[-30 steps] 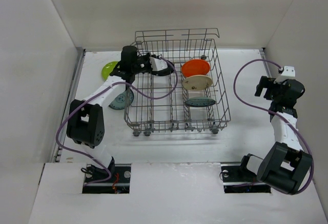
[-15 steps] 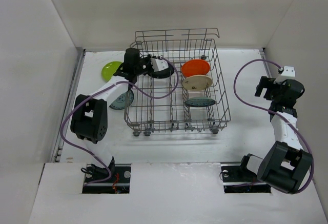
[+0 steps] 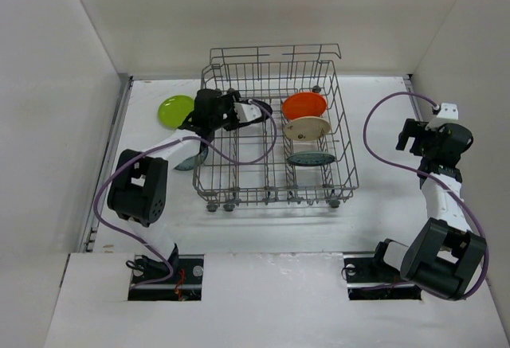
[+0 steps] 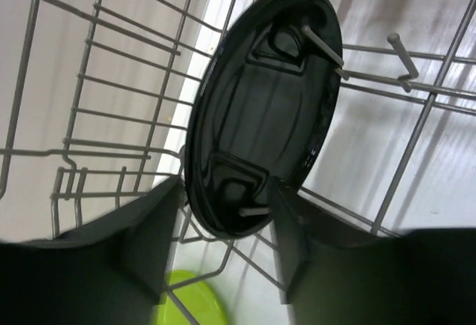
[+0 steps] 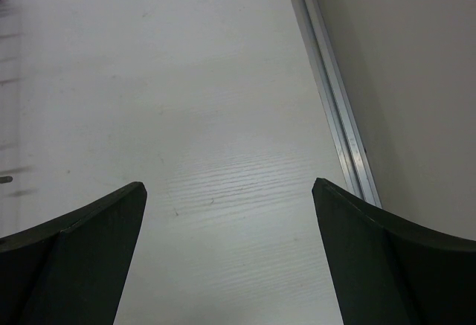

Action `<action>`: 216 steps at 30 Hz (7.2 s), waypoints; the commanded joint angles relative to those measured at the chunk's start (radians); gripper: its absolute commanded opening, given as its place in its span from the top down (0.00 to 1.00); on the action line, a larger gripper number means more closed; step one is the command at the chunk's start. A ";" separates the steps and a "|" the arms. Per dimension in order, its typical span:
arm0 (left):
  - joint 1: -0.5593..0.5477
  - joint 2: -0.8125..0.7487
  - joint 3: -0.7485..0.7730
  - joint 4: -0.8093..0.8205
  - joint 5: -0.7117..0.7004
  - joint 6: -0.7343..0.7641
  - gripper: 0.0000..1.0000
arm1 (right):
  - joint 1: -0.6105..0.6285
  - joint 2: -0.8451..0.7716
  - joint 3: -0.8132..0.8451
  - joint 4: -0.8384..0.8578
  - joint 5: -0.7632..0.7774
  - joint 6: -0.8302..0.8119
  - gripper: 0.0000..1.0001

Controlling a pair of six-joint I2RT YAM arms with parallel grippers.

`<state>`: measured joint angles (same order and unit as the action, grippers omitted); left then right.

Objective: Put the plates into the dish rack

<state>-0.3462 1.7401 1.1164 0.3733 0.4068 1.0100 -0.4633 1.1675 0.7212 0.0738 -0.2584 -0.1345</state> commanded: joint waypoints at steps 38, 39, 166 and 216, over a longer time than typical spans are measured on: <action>0.447 -0.073 0.430 -0.575 -0.470 -0.735 0.07 | 0.005 -0.035 0.015 0.046 -0.021 0.003 0.00; 0.466 -0.047 0.447 -0.606 -0.439 -0.776 0.08 | 0.005 -0.032 0.017 0.044 -0.021 0.003 0.00; -0.218 -0.472 -0.003 -0.218 -0.157 0.326 0.94 | -0.004 -0.055 0.000 0.072 -0.082 0.004 0.00; -0.142 -0.234 -0.188 -0.025 -0.054 0.285 0.86 | -0.007 -0.039 0.009 0.072 -0.062 0.013 0.00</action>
<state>-0.4831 1.5108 0.9482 0.3027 0.3637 1.3224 -0.4637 1.1320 0.7197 0.0875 -0.3252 -0.1341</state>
